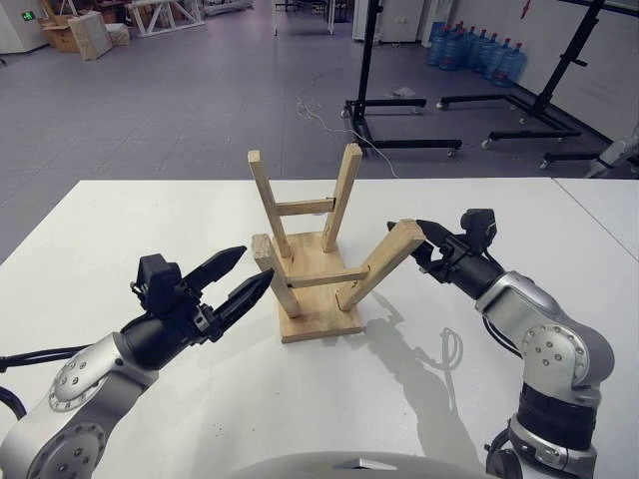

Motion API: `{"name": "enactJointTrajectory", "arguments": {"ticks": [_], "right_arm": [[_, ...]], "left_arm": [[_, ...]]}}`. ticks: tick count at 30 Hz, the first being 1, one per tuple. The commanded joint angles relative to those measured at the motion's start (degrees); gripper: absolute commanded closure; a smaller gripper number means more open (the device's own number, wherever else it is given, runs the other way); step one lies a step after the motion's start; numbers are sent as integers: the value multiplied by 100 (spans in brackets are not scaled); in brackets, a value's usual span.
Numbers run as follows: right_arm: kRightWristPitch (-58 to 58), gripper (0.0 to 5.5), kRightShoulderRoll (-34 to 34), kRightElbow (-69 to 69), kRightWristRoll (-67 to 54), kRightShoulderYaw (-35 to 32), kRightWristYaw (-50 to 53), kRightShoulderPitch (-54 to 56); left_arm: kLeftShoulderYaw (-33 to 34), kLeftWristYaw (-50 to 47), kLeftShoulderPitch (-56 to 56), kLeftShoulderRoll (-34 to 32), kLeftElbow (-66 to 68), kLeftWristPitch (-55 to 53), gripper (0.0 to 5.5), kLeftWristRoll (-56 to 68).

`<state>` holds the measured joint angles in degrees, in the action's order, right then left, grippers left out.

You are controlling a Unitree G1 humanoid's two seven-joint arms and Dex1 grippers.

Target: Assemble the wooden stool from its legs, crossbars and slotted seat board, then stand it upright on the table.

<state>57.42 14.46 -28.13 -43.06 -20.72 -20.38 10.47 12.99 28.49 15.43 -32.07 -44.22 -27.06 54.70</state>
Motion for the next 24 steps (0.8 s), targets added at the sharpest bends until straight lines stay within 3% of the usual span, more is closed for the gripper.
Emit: {"name": "enactJointTrajectory", "arguments": {"ticks": [1, 12, 20, 24], "right_arm": [[53, 117, 185, -41, -233, 76, -33, 53], [-148, 117, 546, -297, -317, 475, -116, -138], [-972, 117, 2086, 1800, 68, 191, -2002, -40], [-533, 117, 2570, 1897, -597, 153, -2963, 62]], "left_arm": [[-134, 248, -335, -92, 336, 13, 213, -167], [-838, 412, -961, -15, 547, -105, 213, -704], [-917, 319, -819, 13, 430, -93, 213, -877], [-910, 361, -878, -23, 472, -104, 213, -894]]}}
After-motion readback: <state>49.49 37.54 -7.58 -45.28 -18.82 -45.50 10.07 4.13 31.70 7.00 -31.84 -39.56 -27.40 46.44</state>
